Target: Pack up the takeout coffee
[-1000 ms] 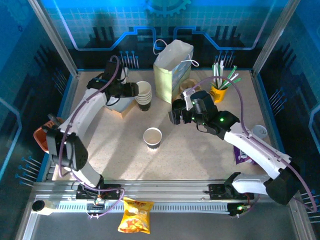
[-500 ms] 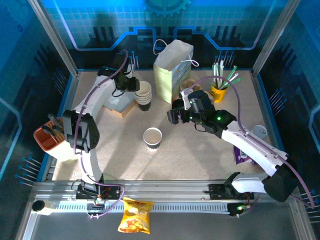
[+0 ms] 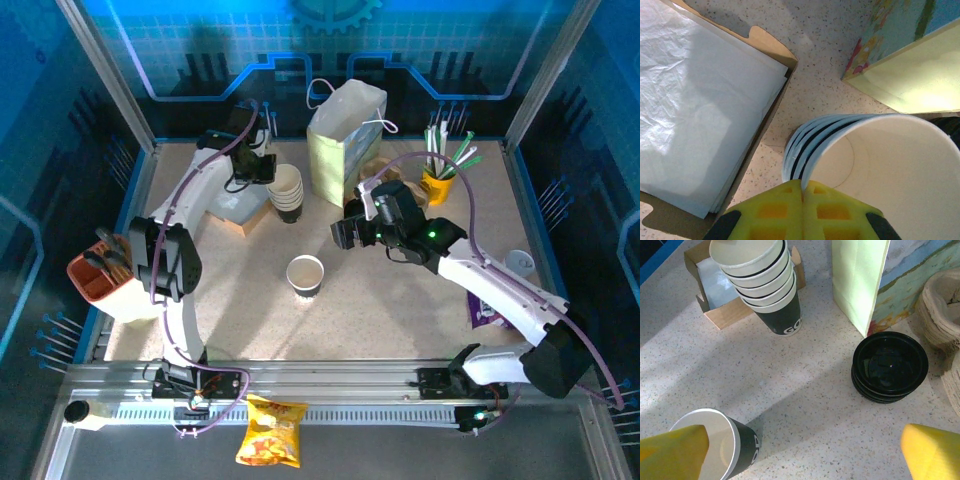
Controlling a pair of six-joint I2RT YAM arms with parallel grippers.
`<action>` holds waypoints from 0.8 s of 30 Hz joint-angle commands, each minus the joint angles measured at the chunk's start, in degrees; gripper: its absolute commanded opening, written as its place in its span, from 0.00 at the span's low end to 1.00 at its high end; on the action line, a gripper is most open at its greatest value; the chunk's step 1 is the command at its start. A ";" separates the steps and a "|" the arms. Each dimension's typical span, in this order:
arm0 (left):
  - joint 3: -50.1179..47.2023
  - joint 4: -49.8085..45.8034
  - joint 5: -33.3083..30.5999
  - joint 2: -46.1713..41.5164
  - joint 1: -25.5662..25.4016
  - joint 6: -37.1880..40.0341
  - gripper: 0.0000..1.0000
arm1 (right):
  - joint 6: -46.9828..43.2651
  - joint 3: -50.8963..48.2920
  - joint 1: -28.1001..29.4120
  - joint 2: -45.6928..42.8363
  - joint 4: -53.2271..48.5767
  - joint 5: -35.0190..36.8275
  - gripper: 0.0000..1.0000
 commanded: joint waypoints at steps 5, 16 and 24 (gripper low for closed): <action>4.84 -3.20 -0.56 0.67 0.14 1.90 0.05 | 0.68 1.37 1.14 0.23 0.54 -0.40 0.99; 10.43 -7.65 -1.28 -1.39 0.06 2.91 0.02 | 0.01 2.92 1.18 0.59 -0.50 -0.39 0.99; 10.09 -9.82 -1.06 -9.49 -1.36 3.06 0.02 | -2.34 4.69 1.00 0.23 -2.25 1.57 0.99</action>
